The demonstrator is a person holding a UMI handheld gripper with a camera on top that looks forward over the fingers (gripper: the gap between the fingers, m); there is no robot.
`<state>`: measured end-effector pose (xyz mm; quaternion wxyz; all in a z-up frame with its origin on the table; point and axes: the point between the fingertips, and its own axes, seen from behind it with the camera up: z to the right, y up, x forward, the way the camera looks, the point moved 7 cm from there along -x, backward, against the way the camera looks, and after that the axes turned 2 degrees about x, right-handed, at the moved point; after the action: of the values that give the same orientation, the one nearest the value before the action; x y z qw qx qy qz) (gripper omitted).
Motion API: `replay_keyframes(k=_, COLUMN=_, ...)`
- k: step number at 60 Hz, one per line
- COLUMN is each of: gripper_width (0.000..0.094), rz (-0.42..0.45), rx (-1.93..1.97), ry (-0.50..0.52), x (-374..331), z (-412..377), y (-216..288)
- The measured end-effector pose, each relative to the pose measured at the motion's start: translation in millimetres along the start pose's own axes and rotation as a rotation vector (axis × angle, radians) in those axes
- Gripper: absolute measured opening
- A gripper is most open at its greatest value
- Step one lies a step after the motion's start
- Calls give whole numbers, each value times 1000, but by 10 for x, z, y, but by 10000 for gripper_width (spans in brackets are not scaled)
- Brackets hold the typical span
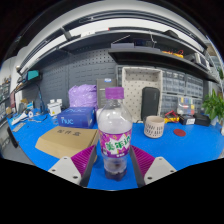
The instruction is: Pour water
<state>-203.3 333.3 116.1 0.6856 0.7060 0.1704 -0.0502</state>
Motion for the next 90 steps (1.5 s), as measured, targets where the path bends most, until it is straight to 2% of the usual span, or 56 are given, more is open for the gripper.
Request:
replay_keyframes(k=9, gripper_width=674, rz=23, rx=-3, ry=-11, x=310, z=3, y=-5)
replay_keyframes(k=12, gripper_width=517, rz=49, rx=-16, ry=-38, x=359, z=47, y=13)
replay_keyframes(k=16, gripper_width=498, rz=55, rx=-6, ry=-24, x=387, z=36, y=15)
replay_keyframes(k=20, gripper_width=428, rz=62, rx=-9, ry=-17, x=399, z=42, y=19)
replay_keyframes(k=21, gripper_width=468, rz=66, rx=-8, ry=-13, x=400, z=53, y=19)
replay_keyframes(k=22, gripper_width=390, rz=70, rx=-5, ry=-11, x=402, z=63, y=19)
replay_keyframes(k=25, gripper_width=366, rz=76, rx=11, ry=-9, x=410, z=84, y=12)
replay_keyframes(k=40, gripper_width=363, rz=17, rx=44, ry=8, x=561, z=168, y=115)
replay_keyframes(k=51, gripper_width=363, rz=42, rx=178, ry=19, x=953, z=379, y=649)
replay_keyframes(k=64, gripper_width=364, rz=81, rx=729, ry=115, x=1613, z=509, y=1356)
replay_keyframes(k=72, gripper_width=364, rz=108, rx=1124, ry=155, x=1887, z=633, y=1578)
replay_keyframes(k=84, gripper_width=366, rz=103, rx=1483, ry=172, x=2169, z=804, y=1552)
replay_keyframes(k=90, gripper_width=365, rz=90, rx=1649, ry=143, x=2255, z=883, y=1444)
